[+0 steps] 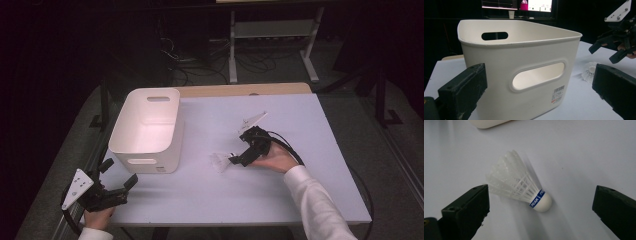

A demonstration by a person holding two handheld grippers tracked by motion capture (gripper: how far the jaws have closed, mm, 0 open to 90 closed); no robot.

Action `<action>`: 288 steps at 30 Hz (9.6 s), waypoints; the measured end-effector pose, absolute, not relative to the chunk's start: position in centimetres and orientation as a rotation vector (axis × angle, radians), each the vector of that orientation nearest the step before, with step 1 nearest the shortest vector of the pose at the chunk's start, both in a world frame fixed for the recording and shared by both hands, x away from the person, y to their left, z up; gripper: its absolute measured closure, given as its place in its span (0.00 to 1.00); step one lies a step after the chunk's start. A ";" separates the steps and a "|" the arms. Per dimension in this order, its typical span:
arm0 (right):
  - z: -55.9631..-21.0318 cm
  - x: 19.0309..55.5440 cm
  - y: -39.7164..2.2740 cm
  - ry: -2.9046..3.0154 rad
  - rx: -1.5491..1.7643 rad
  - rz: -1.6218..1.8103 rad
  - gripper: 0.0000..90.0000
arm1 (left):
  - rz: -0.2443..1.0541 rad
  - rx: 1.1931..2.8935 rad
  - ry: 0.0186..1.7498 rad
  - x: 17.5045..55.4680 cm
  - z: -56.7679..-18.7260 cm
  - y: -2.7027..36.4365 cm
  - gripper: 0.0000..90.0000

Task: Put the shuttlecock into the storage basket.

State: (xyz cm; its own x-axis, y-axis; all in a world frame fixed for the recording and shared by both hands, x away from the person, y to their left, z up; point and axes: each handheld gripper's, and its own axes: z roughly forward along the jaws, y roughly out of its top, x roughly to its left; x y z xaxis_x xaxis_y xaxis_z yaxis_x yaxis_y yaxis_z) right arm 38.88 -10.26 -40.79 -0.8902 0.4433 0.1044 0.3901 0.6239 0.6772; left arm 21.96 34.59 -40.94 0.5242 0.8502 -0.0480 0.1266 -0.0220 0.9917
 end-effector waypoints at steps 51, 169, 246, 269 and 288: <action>-43.9 40.8 -9.6 2.877 0.571 1.124 0.39 | 0.718 1.502 0.878 21.9 -40.9 34.6 0.00; -35.4 39.7 -10.8 2.717 0.619 1.340 0.72 | 0.714 1.500 0.877 22.0 -40.9 34.5 0.00; -27.6 39.7 -6.1 2.597 0.443 1.463 0.72 | 0.719 1.504 0.873 22.0 -40.9 34.6 0.00; -26.1 40.0 -2.7 2.611 0.355 1.491 0.72 | 0.717 1.497 0.871 22.0 -40.9 34.6 0.00; -25.7 40.4 -0.4 2.619 0.298 1.481 0.72 | 0.719 1.497 0.866 22.0 -40.9 34.7 0.00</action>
State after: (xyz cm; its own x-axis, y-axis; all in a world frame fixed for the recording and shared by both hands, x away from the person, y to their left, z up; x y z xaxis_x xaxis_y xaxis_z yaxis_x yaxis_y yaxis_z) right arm 40.37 -0.43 -25.70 -0.9736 0.2283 -0.0059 0.1126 0.5024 0.8573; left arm 21.98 34.66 -40.92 0.5315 0.8460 -0.0433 0.1130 -0.0201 0.9934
